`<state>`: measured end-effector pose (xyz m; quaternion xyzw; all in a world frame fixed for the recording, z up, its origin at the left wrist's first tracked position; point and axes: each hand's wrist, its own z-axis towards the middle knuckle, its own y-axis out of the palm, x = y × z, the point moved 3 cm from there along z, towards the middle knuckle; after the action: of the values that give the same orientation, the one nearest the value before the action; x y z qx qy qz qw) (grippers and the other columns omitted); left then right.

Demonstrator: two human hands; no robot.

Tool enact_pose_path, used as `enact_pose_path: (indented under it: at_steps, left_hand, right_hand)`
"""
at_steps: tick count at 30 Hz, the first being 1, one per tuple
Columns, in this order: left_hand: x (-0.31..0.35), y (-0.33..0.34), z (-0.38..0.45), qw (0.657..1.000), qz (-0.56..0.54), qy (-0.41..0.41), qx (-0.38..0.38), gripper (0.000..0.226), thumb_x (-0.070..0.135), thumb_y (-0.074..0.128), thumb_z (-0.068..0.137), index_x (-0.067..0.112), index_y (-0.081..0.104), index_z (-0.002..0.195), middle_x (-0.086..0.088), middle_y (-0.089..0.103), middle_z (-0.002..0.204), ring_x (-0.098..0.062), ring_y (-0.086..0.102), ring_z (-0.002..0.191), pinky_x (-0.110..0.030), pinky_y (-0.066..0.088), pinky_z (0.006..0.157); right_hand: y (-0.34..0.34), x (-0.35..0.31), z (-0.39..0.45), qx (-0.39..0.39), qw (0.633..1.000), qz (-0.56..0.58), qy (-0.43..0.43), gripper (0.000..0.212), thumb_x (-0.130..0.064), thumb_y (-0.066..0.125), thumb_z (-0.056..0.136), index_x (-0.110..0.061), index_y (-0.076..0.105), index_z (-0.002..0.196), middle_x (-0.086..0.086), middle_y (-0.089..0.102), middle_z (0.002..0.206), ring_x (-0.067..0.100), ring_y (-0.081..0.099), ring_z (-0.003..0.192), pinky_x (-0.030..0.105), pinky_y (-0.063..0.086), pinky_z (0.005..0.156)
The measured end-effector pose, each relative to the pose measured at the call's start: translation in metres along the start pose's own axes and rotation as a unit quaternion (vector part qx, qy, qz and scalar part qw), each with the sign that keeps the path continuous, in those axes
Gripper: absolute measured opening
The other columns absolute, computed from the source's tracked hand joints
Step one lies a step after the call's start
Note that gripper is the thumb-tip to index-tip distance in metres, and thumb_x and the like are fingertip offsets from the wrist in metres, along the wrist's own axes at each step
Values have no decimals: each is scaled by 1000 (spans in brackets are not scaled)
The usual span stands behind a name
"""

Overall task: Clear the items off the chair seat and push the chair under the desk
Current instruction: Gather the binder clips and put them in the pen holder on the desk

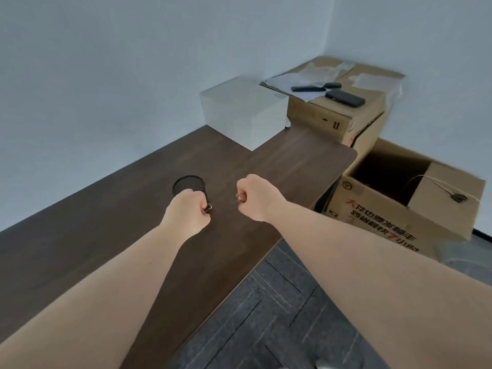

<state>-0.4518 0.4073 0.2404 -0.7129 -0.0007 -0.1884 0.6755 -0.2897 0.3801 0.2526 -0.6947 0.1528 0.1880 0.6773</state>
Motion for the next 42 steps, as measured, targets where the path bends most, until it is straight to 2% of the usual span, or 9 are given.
enact_pose_path:
  at_steps: [5,11,17,19,21,26,31,35,42]
  left_hand:
    - [-27,-2,41,999,22,-47,-11,20,9,55,84,6,66,101,-4,46,90,-31,56,94,-33,44,77]
    - [-54,0,96,996,37,-79,9,18,7,55,83,3,65,97,-6,45,88,-29,53,85,-31,38,68]
    - [-80,15,119,995,11,-98,-15,12,8,55,80,6,64,88,-4,45,82,-28,53,84,-31,37,67]
    - [-86,19,121,994,6,-109,-24,6,10,54,80,11,56,74,1,41,72,-24,48,79,-30,37,66]
    - [-88,22,122,993,9,-111,-32,24,11,52,80,18,41,59,4,36,65,-22,46,75,-30,36,64]
    - [-89,31,129,994,27,-97,-52,33,20,49,81,25,30,56,6,36,62,-22,49,73,-29,35,62]
    - [-83,36,129,993,22,-97,-68,33,15,49,79,22,28,55,5,35,60,-22,46,72,-30,37,63]
    - [-80,34,132,993,31,-85,-79,18,16,49,81,13,40,66,5,35,61,-21,45,76,-29,39,65]
    - [-81,32,129,991,35,-90,-95,14,22,53,85,10,60,87,-3,57,86,-24,57,96,-31,46,79]
  right_hand:
    - [16,-19,80,-48,997,-17,-53,38,-6,57,84,-24,34,60,3,43,92,28,51,77,34,45,70]
    - [41,-45,147,-98,986,-51,-128,16,-6,55,85,-16,45,79,4,41,93,28,48,78,39,47,70]
    - [57,-53,179,-147,976,-80,-139,19,-1,53,83,-17,42,84,3,41,93,27,46,79,37,42,67]
    - [65,-58,182,-167,973,-78,-140,20,-1,53,84,-17,41,87,3,42,93,27,48,81,37,42,67]
    - [71,-63,184,-178,971,-73,-140,19,-2,54,83,-17,43,89,3,43,93,27,49,82,36,42,67]
    - [75,-68,184,-209,968,-62,-124,16,-6,53,84,-15,41,89,2,45,90,24,46,81,35,39,67]
    - [72,-68,183,-250,956,-98,-117,10,-4,49,87,-12,43,91,0,47,76,25,48,70,26,38,47]
    - [77,-68,188,-289,945,-110,-109,18,-1,56,81,-12,43,88,15,62,102,35,65,90,41,56,77]
    - [95,-66,199,-301,943,-112,-93,34,-4,63,76,-21,35,65,3,54,78,29,62,80,37,58,78]
